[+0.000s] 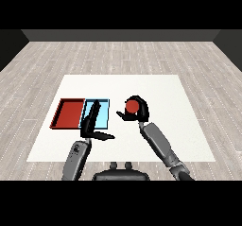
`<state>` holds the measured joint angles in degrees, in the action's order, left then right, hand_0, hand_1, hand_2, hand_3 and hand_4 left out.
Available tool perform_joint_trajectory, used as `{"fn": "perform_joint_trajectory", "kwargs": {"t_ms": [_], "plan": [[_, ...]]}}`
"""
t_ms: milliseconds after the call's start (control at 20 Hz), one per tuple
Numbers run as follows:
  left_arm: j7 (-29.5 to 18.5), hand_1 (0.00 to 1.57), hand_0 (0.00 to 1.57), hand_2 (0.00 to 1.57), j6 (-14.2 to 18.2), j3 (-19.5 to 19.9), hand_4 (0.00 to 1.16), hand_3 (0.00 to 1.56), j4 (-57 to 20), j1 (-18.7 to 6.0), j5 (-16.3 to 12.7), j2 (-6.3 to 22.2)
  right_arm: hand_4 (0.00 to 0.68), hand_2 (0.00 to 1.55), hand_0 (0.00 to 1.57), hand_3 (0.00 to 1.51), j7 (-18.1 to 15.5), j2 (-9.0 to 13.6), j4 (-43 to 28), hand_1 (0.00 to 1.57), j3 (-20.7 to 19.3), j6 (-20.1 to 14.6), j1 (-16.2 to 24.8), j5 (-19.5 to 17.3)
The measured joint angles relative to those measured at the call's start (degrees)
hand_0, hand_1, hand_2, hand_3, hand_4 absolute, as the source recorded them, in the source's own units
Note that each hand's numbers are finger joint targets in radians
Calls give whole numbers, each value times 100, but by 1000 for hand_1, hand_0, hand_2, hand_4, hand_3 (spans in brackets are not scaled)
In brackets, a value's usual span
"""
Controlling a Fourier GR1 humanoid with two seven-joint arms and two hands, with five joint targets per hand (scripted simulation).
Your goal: Pick the red can and put it in the red box
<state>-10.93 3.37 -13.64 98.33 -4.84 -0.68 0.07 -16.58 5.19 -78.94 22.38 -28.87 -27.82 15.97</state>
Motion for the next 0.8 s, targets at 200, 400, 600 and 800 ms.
{"fn": "perform_joint_trajectory", "kwargs": {"t_ms": [200, 400, 600, 800], "plan": [[-16, 0, 0, 0, 355, -266, 0, 0, -559, -427, -12, -4, 621, 1432, 1449, 1399, -36, -55, -338, 1449, -31, 106, 251, -218], [-36, 0, 0, 0, 324, -301, 0, 0, -807, -499, -25, -5, 616, 1431, 1443, 1397, 2, -178, -581, 1443, -129, 271, 400, -439], [-63, 0, 0, 0, 559, -579, 0, 0, -1060, -531, -116, -6, 647, 1442, 1449, 1397, 16, -334, -690, 1449, -155, 366, 456, -649], [-186, 0, 0, 0, 651, -671, 0, 0, -1367, -581, -221, -4, 658, 1443, 1467, 1392, 112, -439, -757, 1467, -216, 481, 430, -793]]}}
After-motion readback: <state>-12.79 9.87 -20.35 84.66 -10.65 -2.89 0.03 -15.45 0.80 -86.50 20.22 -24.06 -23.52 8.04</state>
